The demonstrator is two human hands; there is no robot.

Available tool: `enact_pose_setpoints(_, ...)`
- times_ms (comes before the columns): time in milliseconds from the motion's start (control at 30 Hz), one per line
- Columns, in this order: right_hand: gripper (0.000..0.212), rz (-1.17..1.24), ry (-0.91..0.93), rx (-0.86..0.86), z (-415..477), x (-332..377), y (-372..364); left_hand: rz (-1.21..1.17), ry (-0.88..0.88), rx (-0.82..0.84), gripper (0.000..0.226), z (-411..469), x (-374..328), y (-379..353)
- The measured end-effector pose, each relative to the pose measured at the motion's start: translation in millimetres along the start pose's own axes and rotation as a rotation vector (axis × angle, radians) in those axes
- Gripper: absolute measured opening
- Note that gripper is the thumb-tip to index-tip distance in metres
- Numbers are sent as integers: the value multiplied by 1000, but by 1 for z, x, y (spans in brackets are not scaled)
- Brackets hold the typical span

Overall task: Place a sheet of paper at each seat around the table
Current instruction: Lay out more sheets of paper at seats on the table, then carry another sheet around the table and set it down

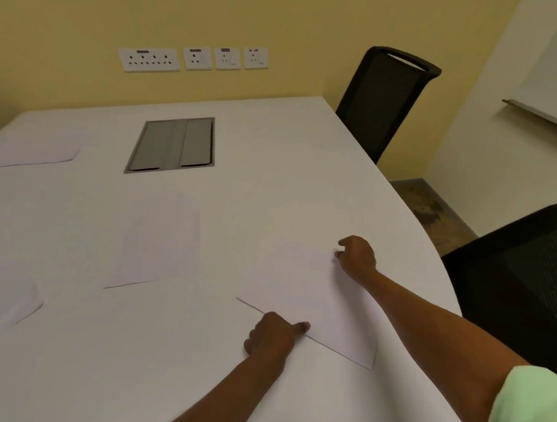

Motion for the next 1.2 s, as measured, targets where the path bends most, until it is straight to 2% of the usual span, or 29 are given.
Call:
enact_pose_setpoints(133, 35, -19, -18, -26, -3, 10, 5, 13, -4, -13, 61, 9, 12, 17)
enact_pose_setpoints(400, 16, 115, -14, -33, -28, 106, -1, 93, -53, -247, 38, 33, 46, 121)
enact_pose_setpoints(700, 52, 280, 13, 41, -57, 241, -45, 124, -51, -475, 36, 105, 53, 272)
enact_pose_setpoints(833, 61, 329, 28, 71, -58, 281, -65, 135, -99, -453, 46, 143, 53, 311)
enact_pose_setpoints(1200, 55, 257, 19, 177, -28, 339, -119, 37, -117, -344, 54, 237, 59, 339)
Point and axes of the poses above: each hand's wrist, its own z-axis towards the middle knuckle, its own y-axis out of the back of the hand, x = y × z, the point moved 4 cm from there along z, towards the middle knuckle, and after that the axes turned 10 degrees about -z, right-handed, at the moved point
